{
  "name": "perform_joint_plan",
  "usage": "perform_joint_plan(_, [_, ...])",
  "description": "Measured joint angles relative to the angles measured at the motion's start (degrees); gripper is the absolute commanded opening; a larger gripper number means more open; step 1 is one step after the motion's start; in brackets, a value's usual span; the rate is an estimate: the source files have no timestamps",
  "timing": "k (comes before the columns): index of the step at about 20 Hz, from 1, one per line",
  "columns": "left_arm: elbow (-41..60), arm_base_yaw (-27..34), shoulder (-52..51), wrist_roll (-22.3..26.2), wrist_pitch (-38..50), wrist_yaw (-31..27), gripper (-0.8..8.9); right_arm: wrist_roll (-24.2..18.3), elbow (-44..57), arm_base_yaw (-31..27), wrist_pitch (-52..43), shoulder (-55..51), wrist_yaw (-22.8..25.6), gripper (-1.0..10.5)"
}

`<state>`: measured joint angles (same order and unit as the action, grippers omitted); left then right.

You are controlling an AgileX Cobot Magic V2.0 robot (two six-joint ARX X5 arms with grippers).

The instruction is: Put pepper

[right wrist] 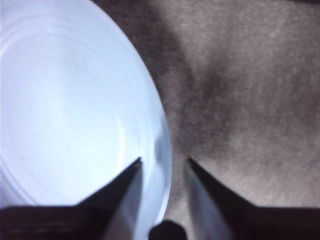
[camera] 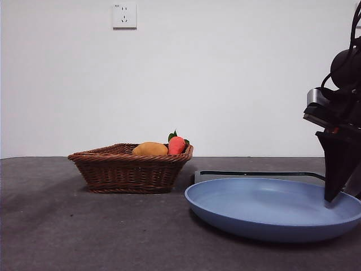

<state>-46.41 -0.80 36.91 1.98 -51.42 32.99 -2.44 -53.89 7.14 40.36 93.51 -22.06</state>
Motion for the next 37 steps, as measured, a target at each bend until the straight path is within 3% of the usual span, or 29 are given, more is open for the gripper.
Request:
perform_joint_plan(2, [0.0, 0.0, 0.0, 0.0, 0.0, 0.0, 3.91, 0.0, 0.0, 0.0, 0.0, 0.0, 0.0, 0.0])
perform_joint_plan(9, [0.0, -0.4, 0.3, -0.6, 0.3, -0.1, 3.89, 1.6, 0.0, 0.0, -0.2, -0.3, -0.3, 0.0])
perform_joint_plan(14, [-1.6, -5.5, 6.4, -3.5, 3.8, -3.3, 3.89, 3.1, 0.0, 0.0, 1.9, -10.8, -0.2, 0.0])
perform_joint_plan(21, [-14.2, -17.6, 26.7, -9.0, 13.2, -18.4, 3.88, 5.0, 0.0, -0.5, 6.0, -28.6, 0.0, 0.0])
perform_joint_plan(25, [-25.3, -22.2, 42.5, -10.6, 13.4, -25.3, 3.88, 6.6, 0.0, -1.2, 8.3, -37.0, 0.5, 0.0])
perform_joint_plan(28, [-33.4, -24.1, 53.2, -10.6, 13.4, -29.4, 3.88, 7.8, 0.0, -1.4, 10.3, -43.4, 3.7, 0.0])
perform_joint_plan(37, [-41.6, -24.8, 73.3, -12.1, 14.2, -32.6, 3.87, 9.3, 0.0, -1.6, 16.0, -55.3, 6.0, 0.0])
